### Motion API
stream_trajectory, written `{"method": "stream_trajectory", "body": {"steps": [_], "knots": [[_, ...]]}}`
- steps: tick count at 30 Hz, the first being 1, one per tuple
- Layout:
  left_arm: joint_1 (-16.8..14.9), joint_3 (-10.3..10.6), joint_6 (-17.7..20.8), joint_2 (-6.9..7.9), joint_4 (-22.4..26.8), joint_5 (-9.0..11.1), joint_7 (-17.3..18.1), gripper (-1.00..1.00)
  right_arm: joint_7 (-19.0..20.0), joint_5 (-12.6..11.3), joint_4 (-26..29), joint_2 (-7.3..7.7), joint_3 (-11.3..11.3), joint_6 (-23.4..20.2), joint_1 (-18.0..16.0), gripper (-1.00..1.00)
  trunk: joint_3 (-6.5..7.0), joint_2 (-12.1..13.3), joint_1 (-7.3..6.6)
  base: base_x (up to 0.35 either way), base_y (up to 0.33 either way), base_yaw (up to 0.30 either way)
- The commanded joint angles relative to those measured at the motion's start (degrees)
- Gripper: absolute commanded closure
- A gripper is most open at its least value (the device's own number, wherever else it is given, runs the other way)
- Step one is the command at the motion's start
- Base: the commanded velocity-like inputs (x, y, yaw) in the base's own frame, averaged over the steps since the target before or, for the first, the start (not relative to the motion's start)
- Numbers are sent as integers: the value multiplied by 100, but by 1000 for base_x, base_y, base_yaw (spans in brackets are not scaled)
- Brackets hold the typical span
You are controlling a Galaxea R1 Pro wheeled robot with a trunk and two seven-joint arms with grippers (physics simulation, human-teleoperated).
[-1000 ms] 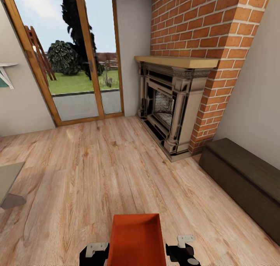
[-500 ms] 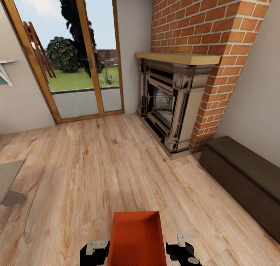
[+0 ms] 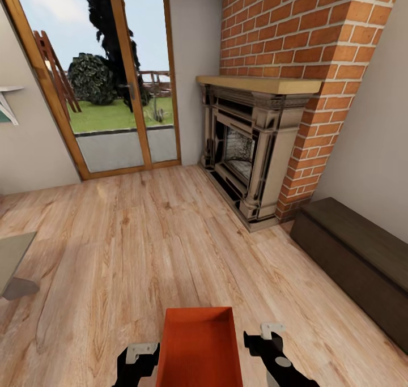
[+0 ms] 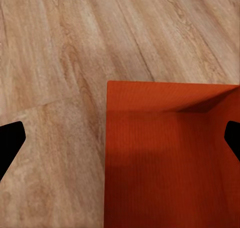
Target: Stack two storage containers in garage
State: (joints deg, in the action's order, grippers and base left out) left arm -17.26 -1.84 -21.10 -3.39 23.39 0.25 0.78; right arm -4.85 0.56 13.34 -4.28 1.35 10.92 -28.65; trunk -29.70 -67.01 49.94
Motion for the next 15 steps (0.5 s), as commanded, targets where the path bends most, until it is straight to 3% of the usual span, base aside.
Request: {"method": "stream_trajectory", "body": {"steps": [1,15], "knots": [[-4,-18,-17,-3,-5,2,7,-100,-30,5,-2,3,15,15,-8,-100,-5,-3,0,0,0,0],[-5,-18,-17,-3,-10,2,9,-100,-33,6,10,48,15,15,-26,-100,-93,-3,0,0,0,0]]}}
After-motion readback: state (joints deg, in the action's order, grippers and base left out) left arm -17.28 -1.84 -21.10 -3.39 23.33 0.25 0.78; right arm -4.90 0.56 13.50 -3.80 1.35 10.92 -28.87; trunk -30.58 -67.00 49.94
